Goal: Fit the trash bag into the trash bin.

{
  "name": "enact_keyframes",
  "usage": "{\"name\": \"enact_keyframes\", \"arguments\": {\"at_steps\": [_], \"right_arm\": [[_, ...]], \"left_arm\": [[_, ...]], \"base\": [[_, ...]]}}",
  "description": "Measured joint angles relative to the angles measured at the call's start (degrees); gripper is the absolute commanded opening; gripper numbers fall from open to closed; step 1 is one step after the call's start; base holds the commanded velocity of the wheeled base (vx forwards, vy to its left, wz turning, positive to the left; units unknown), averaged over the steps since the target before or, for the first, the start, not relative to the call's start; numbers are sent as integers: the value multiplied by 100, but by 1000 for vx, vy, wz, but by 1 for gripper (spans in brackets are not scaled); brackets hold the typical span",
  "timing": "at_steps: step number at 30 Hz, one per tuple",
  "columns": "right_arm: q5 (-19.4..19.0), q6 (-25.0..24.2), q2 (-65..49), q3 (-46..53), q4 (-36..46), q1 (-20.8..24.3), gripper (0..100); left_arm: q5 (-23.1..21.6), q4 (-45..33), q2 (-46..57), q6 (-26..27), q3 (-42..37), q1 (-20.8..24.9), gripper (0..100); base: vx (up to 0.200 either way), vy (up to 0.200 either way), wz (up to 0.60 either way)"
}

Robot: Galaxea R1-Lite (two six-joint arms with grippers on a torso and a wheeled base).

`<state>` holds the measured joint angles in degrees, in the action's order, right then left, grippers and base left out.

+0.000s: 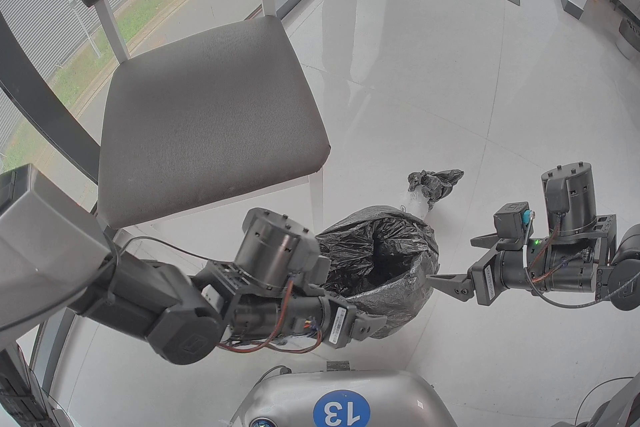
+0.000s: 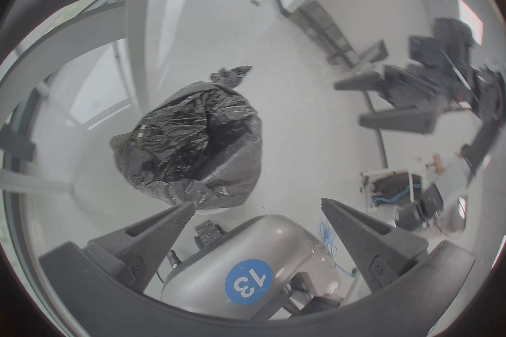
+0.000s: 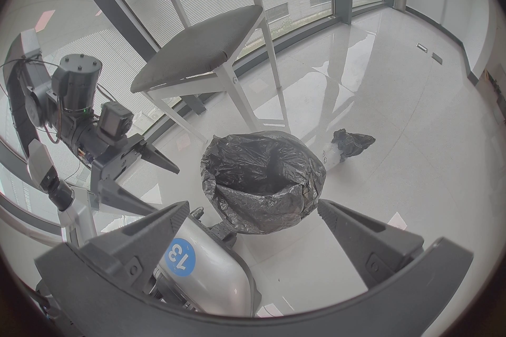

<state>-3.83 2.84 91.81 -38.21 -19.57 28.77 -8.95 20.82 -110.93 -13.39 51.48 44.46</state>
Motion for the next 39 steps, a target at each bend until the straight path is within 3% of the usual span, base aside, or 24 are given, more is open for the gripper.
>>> {"name": "enact_keyframes", "arguments": {"at_steps": [4, 10, 15, 29, 33, 39], "right_arm": [[-5, 11, -29, 28, 2, 4, 100], [-9, 20, -85, 69, 2, 4, 100], [-9, 35, -121, 98, 2, 4, 100], [-55, 96, -367, 229, 16, 4, 100], [-73, 104, -402, 254, 11, 4, 100], [-88, 112, -422, 268, 6, 9, 100]], "left_arm": [[-539, 521, 68, 375, -490, -141, 100], [-276, 681, 151, 417, -656, -205, 100], [-385, 813, 245, 413, -686, -254, 100], [-1548, 1743, 514, 452, -1317, -235, 100], [-2064, 2321, 558, 452, -1560, -212, 100], [-2192, 2464, 564, 455, -1753, -238, 100]], "base": [[0, 0, 0], [0, 0, 0], [0, 0, 0], [0, 0, 0], [0, 0, 0], [0, 0, 0]]}}
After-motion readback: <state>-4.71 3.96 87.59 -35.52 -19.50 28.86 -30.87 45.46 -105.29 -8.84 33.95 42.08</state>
